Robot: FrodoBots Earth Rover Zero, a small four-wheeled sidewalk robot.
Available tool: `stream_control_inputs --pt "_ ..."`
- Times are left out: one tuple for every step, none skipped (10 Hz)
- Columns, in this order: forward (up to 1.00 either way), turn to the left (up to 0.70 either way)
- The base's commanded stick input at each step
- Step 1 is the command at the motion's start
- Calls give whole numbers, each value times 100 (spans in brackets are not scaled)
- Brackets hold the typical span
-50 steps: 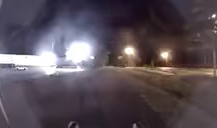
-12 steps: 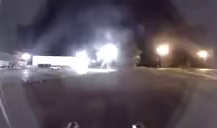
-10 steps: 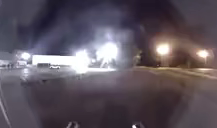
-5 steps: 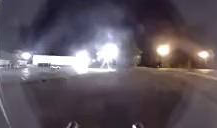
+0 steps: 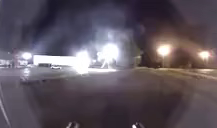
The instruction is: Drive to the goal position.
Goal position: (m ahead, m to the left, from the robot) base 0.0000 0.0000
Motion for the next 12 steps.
stream_control_inputs --pt "50 0" --pt "50 -9" --pt "50 -18" --pt "50 -27" --pt "50 -36" --pt "50 -45" --pt "50 -45" --pt "50 -32" --pt "50 -20" --pt "50 -8" --pt "50 0" --pt "50 0"
